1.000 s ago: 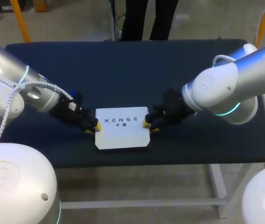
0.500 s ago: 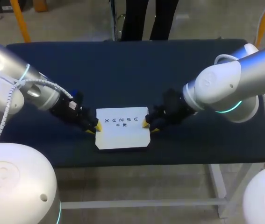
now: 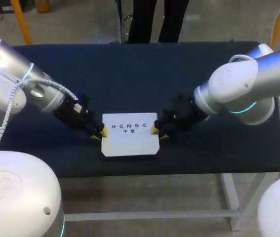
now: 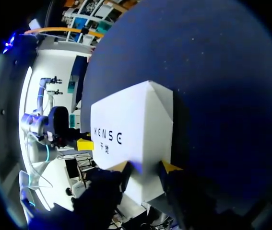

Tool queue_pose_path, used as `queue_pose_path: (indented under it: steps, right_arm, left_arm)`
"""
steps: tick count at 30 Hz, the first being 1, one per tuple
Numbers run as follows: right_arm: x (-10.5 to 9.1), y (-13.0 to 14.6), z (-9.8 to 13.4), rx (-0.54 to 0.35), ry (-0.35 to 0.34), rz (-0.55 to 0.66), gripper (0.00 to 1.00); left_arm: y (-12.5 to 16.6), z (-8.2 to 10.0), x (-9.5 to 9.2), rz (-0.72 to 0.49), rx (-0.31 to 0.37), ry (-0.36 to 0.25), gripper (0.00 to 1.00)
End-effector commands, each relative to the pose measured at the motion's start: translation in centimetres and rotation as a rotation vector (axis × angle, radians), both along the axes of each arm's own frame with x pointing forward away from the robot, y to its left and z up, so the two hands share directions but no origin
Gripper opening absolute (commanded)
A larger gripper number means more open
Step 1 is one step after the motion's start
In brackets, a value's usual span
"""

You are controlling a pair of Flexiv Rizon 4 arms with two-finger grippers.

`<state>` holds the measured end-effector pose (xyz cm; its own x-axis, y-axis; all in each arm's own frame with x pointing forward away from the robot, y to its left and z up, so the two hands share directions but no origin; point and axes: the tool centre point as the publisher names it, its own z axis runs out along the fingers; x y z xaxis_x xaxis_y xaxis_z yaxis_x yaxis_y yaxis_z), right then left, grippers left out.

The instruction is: Assemble the packaging by folding the flat box into shape, placing the metal phone stand inside, and closing the box properly

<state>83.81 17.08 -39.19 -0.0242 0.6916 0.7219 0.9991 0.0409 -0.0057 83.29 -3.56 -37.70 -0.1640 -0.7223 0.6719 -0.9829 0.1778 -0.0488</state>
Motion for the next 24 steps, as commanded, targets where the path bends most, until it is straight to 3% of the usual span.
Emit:
queue_pose_path:
  steps: [1,24]
  right_arm:
    - [0.5,0.8,0.2,0.035,0.019,0.015,0.44]
    - [1.4,1.3,1.5,0.045,0.112,0.025,0.42]
  left_arm:
    - [-1.1,0.4,0.4,-0.009,0.009,0.019,0.35]
    - [-1.1,1.1,1.2,-0.031,0.004,0.122,0.34]
